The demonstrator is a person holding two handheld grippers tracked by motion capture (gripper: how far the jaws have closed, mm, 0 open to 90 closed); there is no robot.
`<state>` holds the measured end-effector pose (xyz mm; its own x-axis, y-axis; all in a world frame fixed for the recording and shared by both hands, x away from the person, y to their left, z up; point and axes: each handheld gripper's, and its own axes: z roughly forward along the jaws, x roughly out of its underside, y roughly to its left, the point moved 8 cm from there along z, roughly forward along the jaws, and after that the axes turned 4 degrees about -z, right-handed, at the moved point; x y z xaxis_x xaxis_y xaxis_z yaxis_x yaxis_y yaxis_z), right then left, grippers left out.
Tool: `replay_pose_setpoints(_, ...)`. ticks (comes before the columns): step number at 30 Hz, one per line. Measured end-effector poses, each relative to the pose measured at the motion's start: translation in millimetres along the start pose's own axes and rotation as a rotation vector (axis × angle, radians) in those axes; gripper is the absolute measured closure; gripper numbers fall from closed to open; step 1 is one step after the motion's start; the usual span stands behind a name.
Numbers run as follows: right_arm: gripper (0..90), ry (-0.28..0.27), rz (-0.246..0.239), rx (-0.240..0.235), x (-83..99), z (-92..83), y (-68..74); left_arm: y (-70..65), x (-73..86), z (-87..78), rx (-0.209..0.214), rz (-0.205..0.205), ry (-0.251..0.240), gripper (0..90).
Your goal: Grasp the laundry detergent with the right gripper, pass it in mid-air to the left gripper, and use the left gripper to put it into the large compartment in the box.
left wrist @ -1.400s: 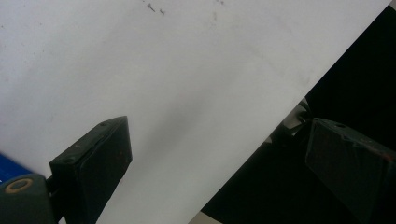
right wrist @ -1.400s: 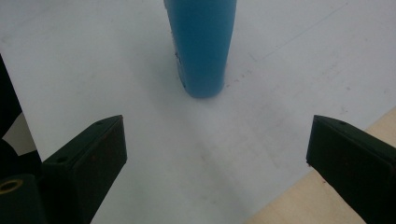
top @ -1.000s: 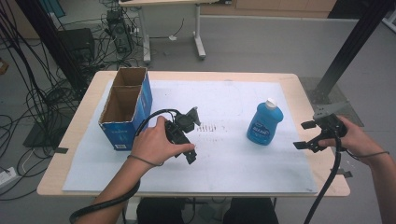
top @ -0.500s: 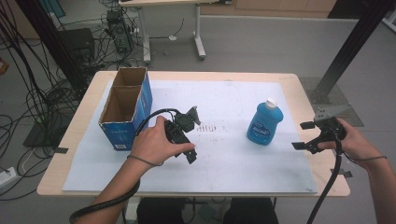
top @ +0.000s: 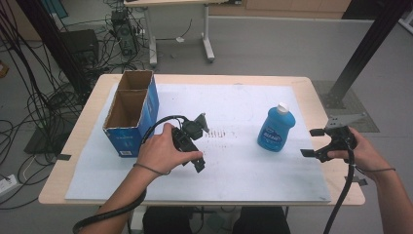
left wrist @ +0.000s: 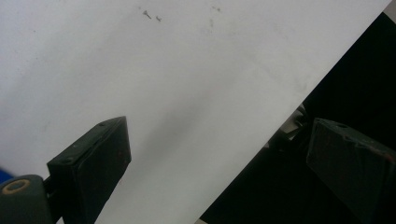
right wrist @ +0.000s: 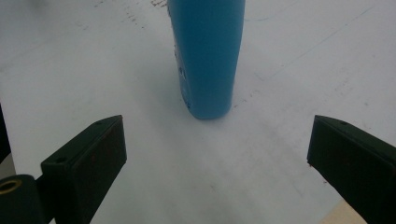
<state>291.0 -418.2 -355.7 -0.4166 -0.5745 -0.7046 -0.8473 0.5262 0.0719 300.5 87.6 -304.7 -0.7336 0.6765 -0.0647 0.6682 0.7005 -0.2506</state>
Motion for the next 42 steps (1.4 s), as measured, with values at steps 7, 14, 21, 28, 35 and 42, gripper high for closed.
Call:
replay_pose_setpoints(7,4.0,-0.012,-0.001,0.006,3.4,1.9,0.9,-2.3,-1.5,1.9,-0.001,0.007,0.001,6.8)
replay_pose_setpoints(14,3.3,-0.026,-0.007,0.014,7.7,5.9,2.3,-3.1,-2.0,3.1,0.001,0.006,0.001,6.8)
replay_pose_setpoints(21,3.2,-0.057,-0.002,0.019,11.7,9.4,1.8,-2.0,-1.7,4.2,0.002,0.005,0.004,6.8)
replay_pose_setpoints(28,3.1,-0.092,0.002,0.021,16.1,12.0,1.2,-1.1,0.3,7.0,0.007,-0.006,0.004,6.8)
replay_pose_setpoints(35,3.1,-0.115,0.002,0.006,20.4,16.4,1.8,0.6,1.4,8.8,0.011,-0.009,0.006,6.8)
replay_pose_setpoints(42,3.1,-0.129,0.001,0.001,22.9,20.4,2.2,-0.3,1.5,9.7,0.011,-0.006,0.008,6.8)
